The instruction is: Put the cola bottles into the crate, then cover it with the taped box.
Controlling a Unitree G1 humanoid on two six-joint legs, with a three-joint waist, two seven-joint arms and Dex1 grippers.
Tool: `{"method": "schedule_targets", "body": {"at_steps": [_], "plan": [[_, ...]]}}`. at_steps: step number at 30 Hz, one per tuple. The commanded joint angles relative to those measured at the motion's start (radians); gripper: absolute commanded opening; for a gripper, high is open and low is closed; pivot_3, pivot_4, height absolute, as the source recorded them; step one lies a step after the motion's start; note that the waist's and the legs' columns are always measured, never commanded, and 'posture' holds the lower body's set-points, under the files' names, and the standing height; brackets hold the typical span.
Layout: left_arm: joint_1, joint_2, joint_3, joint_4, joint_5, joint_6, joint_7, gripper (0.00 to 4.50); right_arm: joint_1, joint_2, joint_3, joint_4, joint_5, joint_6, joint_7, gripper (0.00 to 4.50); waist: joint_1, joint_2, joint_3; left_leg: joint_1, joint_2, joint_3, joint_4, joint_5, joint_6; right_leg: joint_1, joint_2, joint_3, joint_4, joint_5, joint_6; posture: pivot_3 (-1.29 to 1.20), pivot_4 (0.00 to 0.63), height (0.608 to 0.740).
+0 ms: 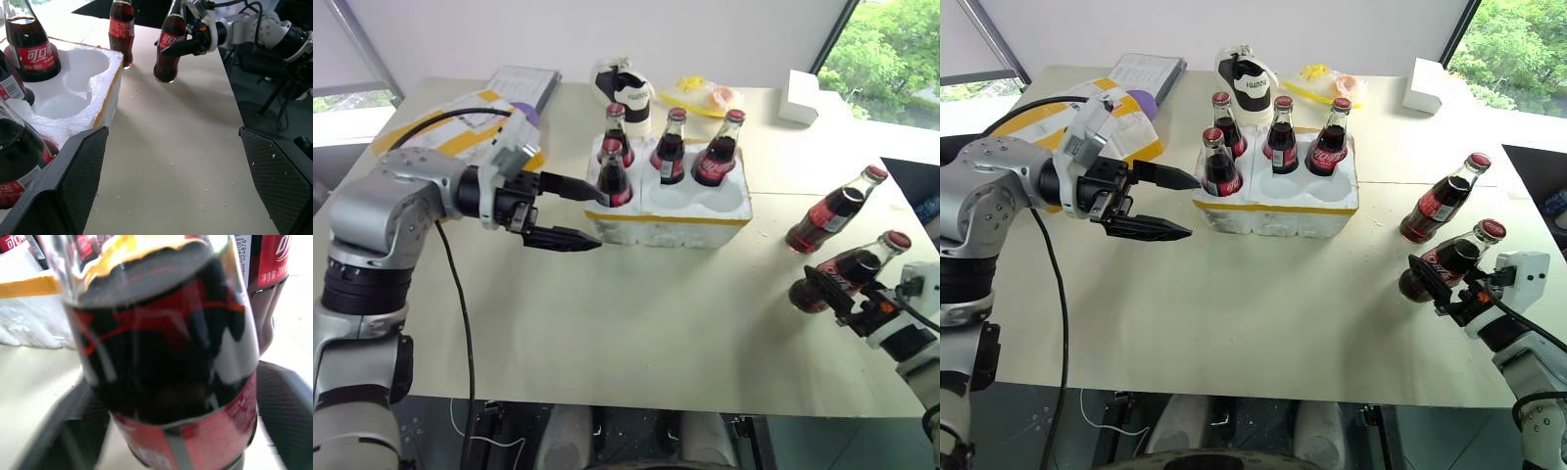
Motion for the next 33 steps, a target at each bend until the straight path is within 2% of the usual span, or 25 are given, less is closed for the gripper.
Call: {"method": "schedule_targets", "body": {"at_steps": [1, 5, 9, 12, 15, 19, 22, 28, 33], "plan": [[-0.001, 0.02, 0.028, -0.037, -0.03, 0.008, 0.004, 4.5, -0.007, -0.017, -0.02, -0.041, 0.035, -0.01, 0.005, 2.82, -0.001, 0.0, 0.0, 0.0, 0.0, 0.0, 0.0, 0.001, -0.001, 0.0, 0.0, 0.0, 0.0, 0.0, 0.0, 0.0, 0.15, 0.74], [0.015, 0.025, 0.033, -0.048, -0.036, 0.009, 0.016, 4.5, -0.046, -0.069, -0.054, -0.086, 0.097, 0.017, 0.007, 2.82, -0.002, 0.001, 0.001, 0.0, 0.0, 0.0, 0.0, 0.001, -0.002, 0.0, 0.0, 0.0, 0.0, 0.0, 0.0, 0.0, 0.15, 0.74], [0.032, 0.027, 0.042, -0.066, -0.05, 0.013, 0.038, 4.5, -0.173, -0.163, -0.056, -0.153, 0.258, 0.101, -0.009, 2.82, -0.014, 0.003, 0.001, 0.0, 0.0, 0.0, 0.0, 0.001, -0.001, -0.001, 0.0, 0.001, 0.0, 0.0, 0.0, 0.0, 0.15, 0.74], [0.042, 0.027, 0.053, -0.079, -0.064, 0.017, 0.057, 4.5, -0.32, -0.226, 0.001, -0.194, 0.417, 0.166, -0.027, 2.82, -0.027, 0.003, 0.001, 0.0, 0.0, 0.0, -0.001, 0.001, -0.001, -0.001, 0.0, 0.001, 0.001, 0.0, 0.0, 0.0, 0.15, 0.74], [0.051, 0.027, 0.064, -0.089, -0.071, 0.02, 0.075, 4.5, -0.488, -0.241, 0.108, -0.175, 0.45, 0.19, -0.057, 2.82, -0.028, 0.003, 0.002, 0.0, 0.001, 0.0, -0.001, 0.001, -0.002, -0.001, 0.001, 0.001, 0.001, 0.0, 0.0, 0.0, 0.15, 0.74], [0.06, 0.035, 0.077, -0.098, -0.081, 0.023, 0.094, 4.5, -0.704, -0.191, 0.274, -0.08, 0.373, 0.179, -0.091, 2.82, -0.023, 0.002, 0.002, 0.0, 0.0, 0.0, -0.001, 0.001, -0.002, -0.001, 0.0, 0.001, 0.001, 0.0, 0.0, 0.0, 0.15, 0.74], [0.067, 0.048, 0.09, -0.101, -0.087, 0.022, 0.105, 4.5, -0.829, -0.127, 0.425, 0.021, 0.24, 0.14, -0.07, 2.82, -0.024, 0.002, 0.002, -0.001, 0.0, 0.001, 0.0, 0.002, -0.002, -0.001, 0.0, 0.001, 0.001, 0.0, 0.0, 0.0, 0.15, 0.74], [0.088, 0.067, 0.122, -0.135, -0.112, 0.042, 0.137, 4.5, -0.972, -0.021, 0.6, 0.242, 0.016, 0.047, 0.0, 2.82, -0.027, 0.002, 0.002, -0.005, 0.0, 0.002, 0.0, 0.002, -0.003, -0.004, 0.0, 0.0, 0.001, 0.0, 0.0, 0.0, 0.15, 0.74], [0.108, 0.074, 0.141, -0.153, -0.123, 0.043, 0.172, 4.5, -0.975, -0.008, 0.706, 0.31, -0.105, 0.03, 0.096, 2.82, -0.024, 0.002, 0.002, -0.005, 0.0, 0.003, 0.0, 0.002, -0.003, -0.004, 0.0, -0.001, 0.001, 0.0, 0.0, 0.0, 0.15, 0.74]]}}
